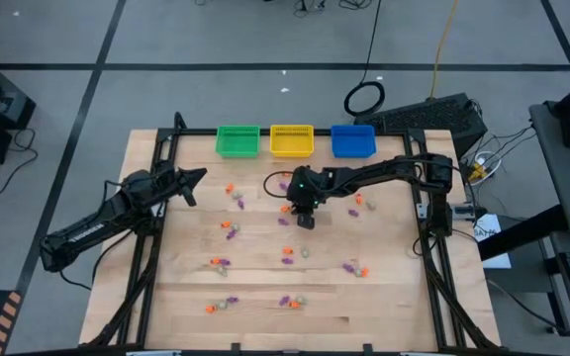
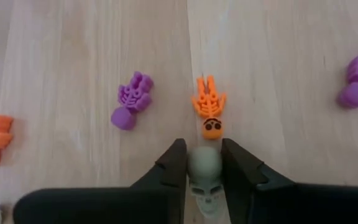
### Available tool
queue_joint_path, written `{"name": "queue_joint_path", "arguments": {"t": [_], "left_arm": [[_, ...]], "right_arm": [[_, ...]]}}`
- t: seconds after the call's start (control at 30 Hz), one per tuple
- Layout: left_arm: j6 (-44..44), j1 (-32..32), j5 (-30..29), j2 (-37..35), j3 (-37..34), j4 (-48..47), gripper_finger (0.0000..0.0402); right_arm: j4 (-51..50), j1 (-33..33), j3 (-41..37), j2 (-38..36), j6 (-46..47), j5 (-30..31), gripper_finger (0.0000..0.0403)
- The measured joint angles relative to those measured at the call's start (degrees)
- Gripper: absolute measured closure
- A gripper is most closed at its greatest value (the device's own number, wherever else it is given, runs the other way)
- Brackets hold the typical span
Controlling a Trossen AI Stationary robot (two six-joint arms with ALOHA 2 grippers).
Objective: Sort Halloween decoration
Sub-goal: Put the white skull toy into the yellow bin
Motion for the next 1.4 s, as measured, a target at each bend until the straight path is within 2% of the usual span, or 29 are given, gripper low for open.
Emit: {"name": "queue_joint_path", "arguments": {"t": [0.37, 0.43, 0.6, 0.8, 1.13, 1.4], "left_arm": [[0.0, 0.0, 0.0, 0.0, 0.0, 0.0, 0.0398], [0.0, 0.0, 0.0, 0.0, 0.0, 0.0, 0.0398], [0.0, 0.0, 0.0, 0.0, 0.0, 0.0, 0.0398], [0.0, 0.0, 0.0, 0.0, 0.0, 0.0, 0.0398], [0.0, 0.0, 0.0, 0.0, 0.0, 0.0, 0.0398], [0.0, 0.0, 0.0, 0.0, 0.0, 0.0, 0.0398]], "right_arm": [[-2.6, 0.0, 2.9, 0.3, 1.4, 0.1, 0.0332], [-3.9, 0.0, 3.5, 0.3, 0.9, 0.4, 0.0320], [-8.4, 0.6, 5.4, 0.4, 0.6, 5.4, 0.0273], [-14.6, 0.8, 8.0, 0.4, -1.8, 6.2, 0.0239], [-16.6, 1.2, 8.3, 0.3, -13.7, 6.1, 0.0258], [-16.5, 1.2, 8.3, 0.3, -15.0, 5.9, 0.0294]]}}
